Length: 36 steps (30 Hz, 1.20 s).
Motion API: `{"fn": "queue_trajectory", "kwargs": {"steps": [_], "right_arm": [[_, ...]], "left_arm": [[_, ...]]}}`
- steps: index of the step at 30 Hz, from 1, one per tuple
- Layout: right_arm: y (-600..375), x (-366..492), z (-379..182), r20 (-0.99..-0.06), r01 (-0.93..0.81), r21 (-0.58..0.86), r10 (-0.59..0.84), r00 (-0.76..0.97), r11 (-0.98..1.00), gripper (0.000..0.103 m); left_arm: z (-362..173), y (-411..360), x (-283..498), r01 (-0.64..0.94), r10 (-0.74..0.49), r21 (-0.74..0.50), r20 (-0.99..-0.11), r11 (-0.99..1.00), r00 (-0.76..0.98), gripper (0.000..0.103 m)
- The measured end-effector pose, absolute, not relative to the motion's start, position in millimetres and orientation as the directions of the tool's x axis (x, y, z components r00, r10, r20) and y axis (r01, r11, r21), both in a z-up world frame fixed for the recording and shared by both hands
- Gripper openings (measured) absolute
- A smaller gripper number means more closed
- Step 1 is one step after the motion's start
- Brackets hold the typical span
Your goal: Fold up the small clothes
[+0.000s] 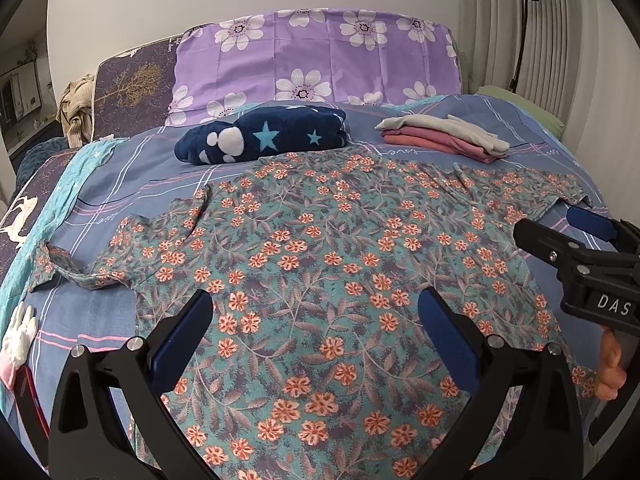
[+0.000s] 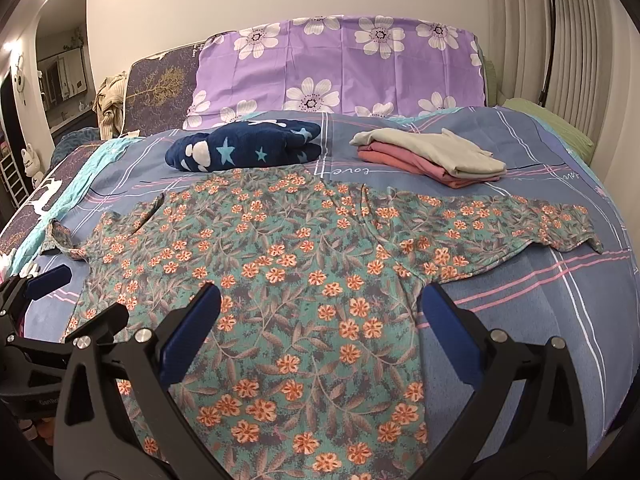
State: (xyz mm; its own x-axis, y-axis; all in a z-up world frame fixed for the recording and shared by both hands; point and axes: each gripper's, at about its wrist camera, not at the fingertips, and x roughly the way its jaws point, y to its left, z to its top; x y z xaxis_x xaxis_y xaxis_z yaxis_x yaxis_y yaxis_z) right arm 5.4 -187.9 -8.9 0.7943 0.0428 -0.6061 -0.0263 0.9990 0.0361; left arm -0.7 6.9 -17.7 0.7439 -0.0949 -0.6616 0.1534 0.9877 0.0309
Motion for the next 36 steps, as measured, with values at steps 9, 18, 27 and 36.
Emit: {"fn": "queue_trajectory", "kwargs": {"steps": [9, 18, 27, 36], "right_arm": [[-187.3, 5.2, -8.6, -0.606, -0.028, 0.032, 0.041, 0.794, 0.999, 0.101], [-187.1, 5.0, -8.5, -0.606, -0.029, 0.031, 0.041, 0.794, 0.999, 0.101], [-185.2, 6.1, -10.2, -0.615, -0.033, 0.019, 0.038, 0.787, 0.999, 0.101], [-183.1, 7.5, -13.7, -0.626, -0.036, 0.011, 0.035, 0.779, 0.999, 0.101]], "left_arm": [[-17.0, 5.1, -2.3, 0.167, -0.104, 0.034, -0.655, 0.985, 0.749, 0.102], [-17.7, 8.3, -2.0, 0.145, -0.076, 0.052, -0.658, 0.988, 0.75, 0.102], [-20.3, 9.1, -1.6, 0.151, -0.084, 0.045, -0.66, 0.988, 0.746, 0.102], [-24.3, 13.5, 0.5, 0.146, -0.102, 0.009, -0.674, 0.989, 0.732, 0.102]]}}
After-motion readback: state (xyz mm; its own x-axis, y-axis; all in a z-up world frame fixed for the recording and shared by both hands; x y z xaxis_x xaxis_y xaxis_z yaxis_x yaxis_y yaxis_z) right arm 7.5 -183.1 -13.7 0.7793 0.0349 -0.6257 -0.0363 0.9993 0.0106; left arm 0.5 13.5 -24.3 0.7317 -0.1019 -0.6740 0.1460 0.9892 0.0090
